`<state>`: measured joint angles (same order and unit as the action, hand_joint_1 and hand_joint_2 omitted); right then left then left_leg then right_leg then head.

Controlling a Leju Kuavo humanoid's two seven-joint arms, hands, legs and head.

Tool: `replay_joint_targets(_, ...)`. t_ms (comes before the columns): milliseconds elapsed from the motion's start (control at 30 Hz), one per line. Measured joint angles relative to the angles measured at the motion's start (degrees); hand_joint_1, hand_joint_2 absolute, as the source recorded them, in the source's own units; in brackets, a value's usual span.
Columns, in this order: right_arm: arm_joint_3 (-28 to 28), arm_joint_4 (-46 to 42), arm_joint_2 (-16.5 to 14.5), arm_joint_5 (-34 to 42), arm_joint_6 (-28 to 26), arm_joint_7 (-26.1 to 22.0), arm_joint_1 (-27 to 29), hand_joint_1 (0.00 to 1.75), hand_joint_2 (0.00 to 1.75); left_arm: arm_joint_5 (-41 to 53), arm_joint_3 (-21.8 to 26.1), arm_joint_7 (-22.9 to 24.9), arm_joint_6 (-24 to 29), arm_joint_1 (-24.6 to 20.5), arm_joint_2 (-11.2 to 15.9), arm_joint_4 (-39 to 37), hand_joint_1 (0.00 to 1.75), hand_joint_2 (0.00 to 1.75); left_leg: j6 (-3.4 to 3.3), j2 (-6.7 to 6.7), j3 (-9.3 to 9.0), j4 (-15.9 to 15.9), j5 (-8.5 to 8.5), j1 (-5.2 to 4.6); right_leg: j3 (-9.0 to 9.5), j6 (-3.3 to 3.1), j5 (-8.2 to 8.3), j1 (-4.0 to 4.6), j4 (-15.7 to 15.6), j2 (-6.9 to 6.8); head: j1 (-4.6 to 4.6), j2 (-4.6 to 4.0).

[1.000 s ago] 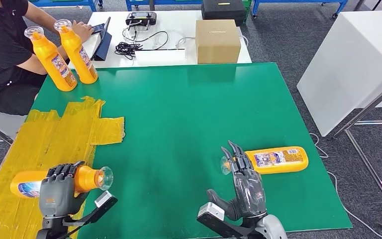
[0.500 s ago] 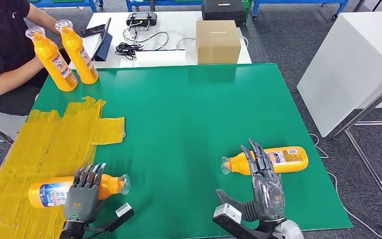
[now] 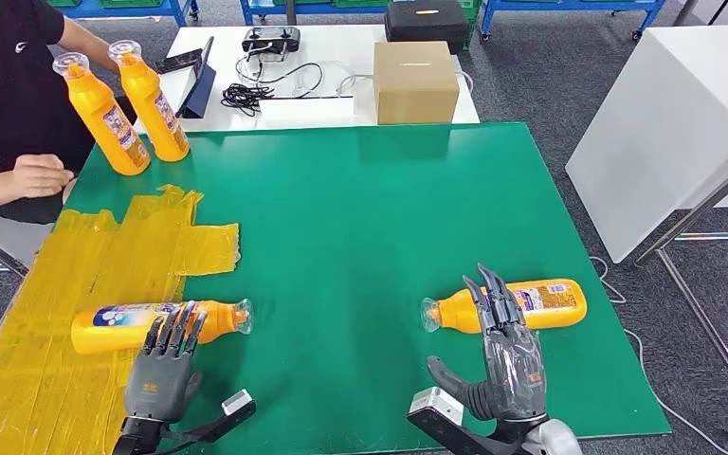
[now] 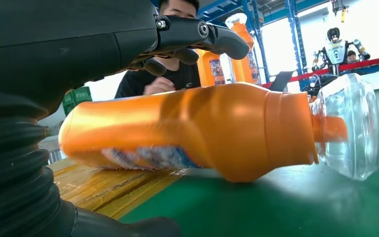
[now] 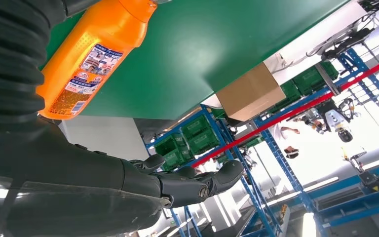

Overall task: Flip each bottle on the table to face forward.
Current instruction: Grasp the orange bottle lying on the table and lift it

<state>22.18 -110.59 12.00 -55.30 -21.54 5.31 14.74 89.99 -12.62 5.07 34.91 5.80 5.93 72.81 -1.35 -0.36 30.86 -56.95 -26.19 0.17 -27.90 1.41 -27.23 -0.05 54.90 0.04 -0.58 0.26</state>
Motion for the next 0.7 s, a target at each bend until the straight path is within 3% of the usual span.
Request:
replay_joint_targets(600, -0.02, -0.01, 0.00, 0.00, -0.01, 0.00, 0.22, 0.00, 1.75, 0.00, -0.34, 0.00, 0.02, -0.15, 0.27, -0.24, 0.00, 1.75, 0.00, -0.01, -0.05, 0.00, 0.00, 0.00, 0.03, 0.00, 0.00, 0.00, 0.00, -0.01, -0.01, 0.00)
replay_joint_targets(700, -0.02, -0.01, 0.00, 0.00, -0.01, 0.00, 0.22, 0.00, 1.75, 0.00, -0.34, 0.00, 0.02, -0.16, 0.27, -0.24, 0.00, 0.44, 0.00, -0.01, -0.06, 0.00, 0.00, 0.00, 0.03, 0.00, 0.00, 0.00, 0.00, -0.01, -0.01, 0.00)
